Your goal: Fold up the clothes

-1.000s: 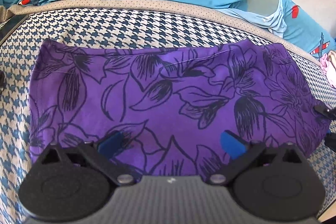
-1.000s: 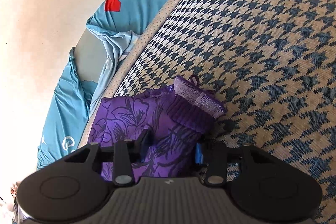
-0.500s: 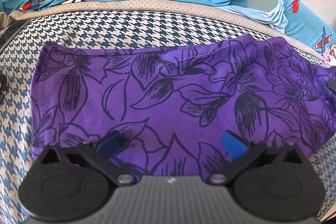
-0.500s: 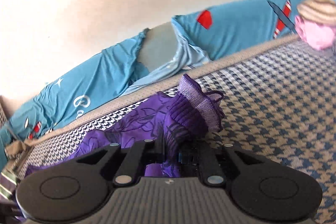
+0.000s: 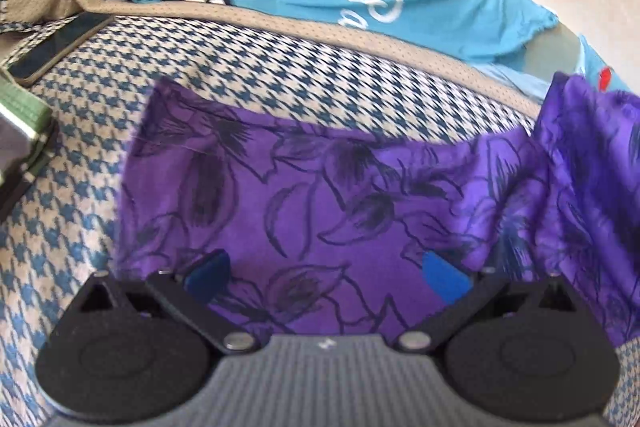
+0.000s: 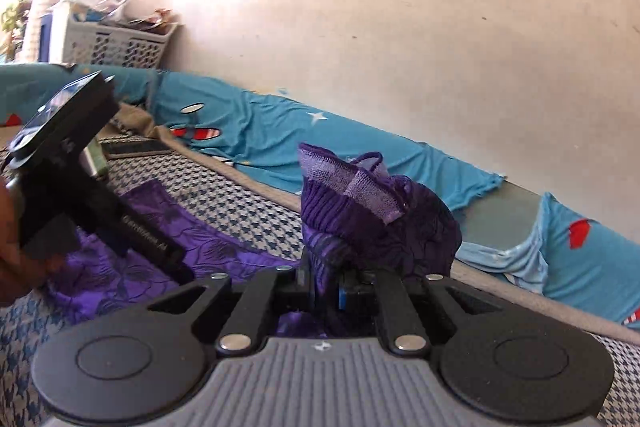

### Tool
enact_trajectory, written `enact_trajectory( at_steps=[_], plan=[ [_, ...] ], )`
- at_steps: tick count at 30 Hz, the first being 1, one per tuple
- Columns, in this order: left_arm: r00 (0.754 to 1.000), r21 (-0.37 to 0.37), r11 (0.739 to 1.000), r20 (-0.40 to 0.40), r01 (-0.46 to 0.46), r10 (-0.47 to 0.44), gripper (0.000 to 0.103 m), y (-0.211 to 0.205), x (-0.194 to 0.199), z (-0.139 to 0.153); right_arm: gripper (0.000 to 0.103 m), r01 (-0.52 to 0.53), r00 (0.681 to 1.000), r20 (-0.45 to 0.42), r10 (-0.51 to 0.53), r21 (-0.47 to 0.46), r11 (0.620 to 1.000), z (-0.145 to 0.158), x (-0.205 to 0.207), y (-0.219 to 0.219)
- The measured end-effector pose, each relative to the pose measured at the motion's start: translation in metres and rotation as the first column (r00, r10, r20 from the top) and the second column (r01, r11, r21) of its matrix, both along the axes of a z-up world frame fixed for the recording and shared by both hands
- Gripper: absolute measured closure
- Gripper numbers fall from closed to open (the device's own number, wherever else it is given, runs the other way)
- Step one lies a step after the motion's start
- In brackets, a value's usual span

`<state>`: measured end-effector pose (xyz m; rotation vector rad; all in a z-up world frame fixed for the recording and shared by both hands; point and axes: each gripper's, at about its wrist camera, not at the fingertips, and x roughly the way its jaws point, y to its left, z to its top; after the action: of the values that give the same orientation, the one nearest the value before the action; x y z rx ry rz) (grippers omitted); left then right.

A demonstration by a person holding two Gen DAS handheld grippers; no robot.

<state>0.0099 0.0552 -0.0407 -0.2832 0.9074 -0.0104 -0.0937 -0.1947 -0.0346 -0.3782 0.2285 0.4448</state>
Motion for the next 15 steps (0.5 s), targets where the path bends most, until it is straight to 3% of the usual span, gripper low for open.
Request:
enact_trajectory(
  at_steps=[7, 15],
  plan=[
    [0.99, -0.056, 0.99, 0.04, -0.13, 0.133, 0.0, 0.036, 0.0, 0.011, 0.092, -0.154, 0.987, -0.055, 0.148, -0.123, 0.98, -0.028, -0.009, 0.035],
    [0.992, -0.075, 0.991, 0.046, -0.115, 0.119, 0.0, 0.038, -0.001, 0.015, 0.092, -0.289, 0.951, -0.176, 0.252, -0.234, 0.928, -0.068, -0.011, 0.064]
  ],
)
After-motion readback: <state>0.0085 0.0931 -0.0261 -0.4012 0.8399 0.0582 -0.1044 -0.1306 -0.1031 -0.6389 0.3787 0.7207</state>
